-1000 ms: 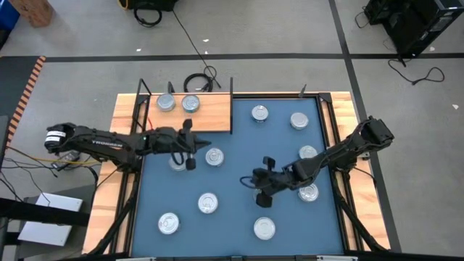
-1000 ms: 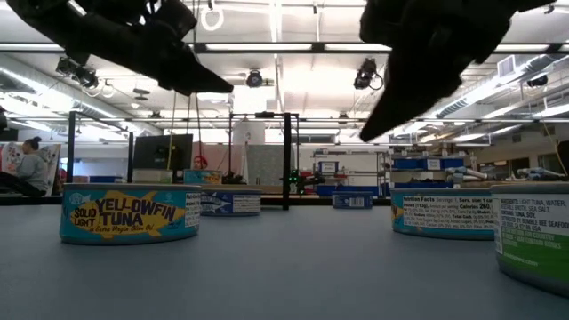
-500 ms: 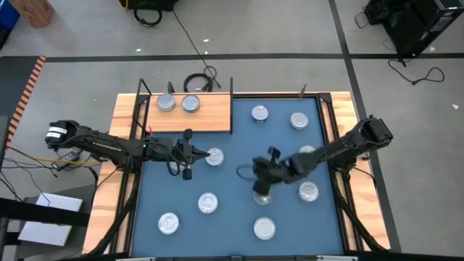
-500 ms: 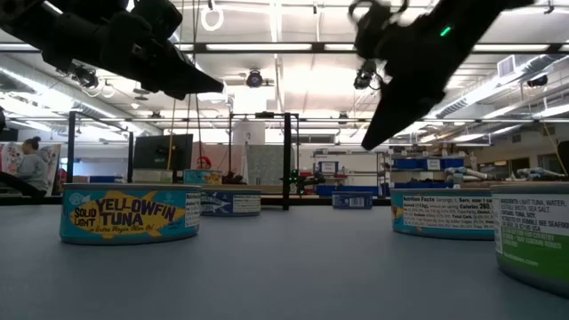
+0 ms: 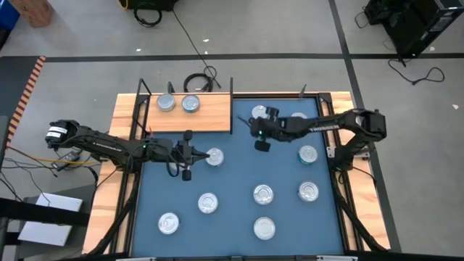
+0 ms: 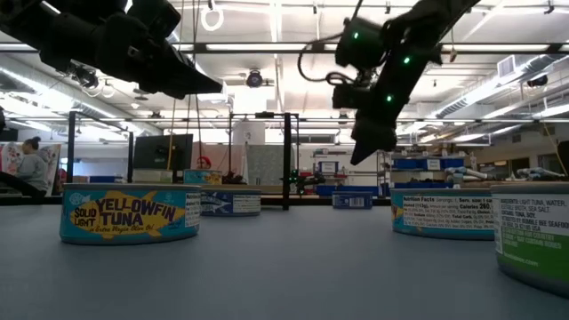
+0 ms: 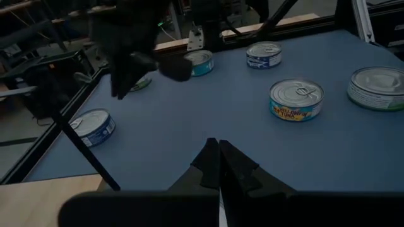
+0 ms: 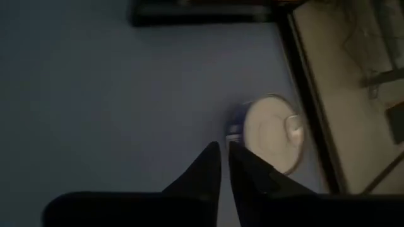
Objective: Stack canned seafood by type on shelf
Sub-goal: Put the blue tuna can on the shelf
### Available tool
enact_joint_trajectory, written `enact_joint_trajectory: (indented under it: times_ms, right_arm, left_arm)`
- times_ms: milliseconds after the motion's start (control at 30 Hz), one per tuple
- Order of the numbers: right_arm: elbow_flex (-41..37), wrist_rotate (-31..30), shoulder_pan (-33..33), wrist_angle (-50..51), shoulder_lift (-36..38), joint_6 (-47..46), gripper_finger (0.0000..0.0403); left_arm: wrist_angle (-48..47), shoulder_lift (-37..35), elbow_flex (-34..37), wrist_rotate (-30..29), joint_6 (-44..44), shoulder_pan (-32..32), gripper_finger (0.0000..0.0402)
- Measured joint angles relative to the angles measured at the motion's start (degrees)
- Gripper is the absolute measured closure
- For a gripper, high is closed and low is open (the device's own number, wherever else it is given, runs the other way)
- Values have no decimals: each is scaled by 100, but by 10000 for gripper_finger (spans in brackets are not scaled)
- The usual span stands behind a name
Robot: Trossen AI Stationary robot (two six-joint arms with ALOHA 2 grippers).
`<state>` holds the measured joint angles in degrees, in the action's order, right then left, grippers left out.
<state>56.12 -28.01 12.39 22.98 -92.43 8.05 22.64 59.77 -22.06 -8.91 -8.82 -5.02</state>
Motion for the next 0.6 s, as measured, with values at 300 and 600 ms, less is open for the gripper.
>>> enact_joint_trajectory:
  times_ms: [300,600]
  right_arm:
    - [-2,482,684,-284,-542,670,266]
    - [-5,404,925,-574,-891,1054,233]
  left_arm:
    - [-16,0,-2,1,-11,0,401]
    - [-37,0,-4,2,-4,0,401]
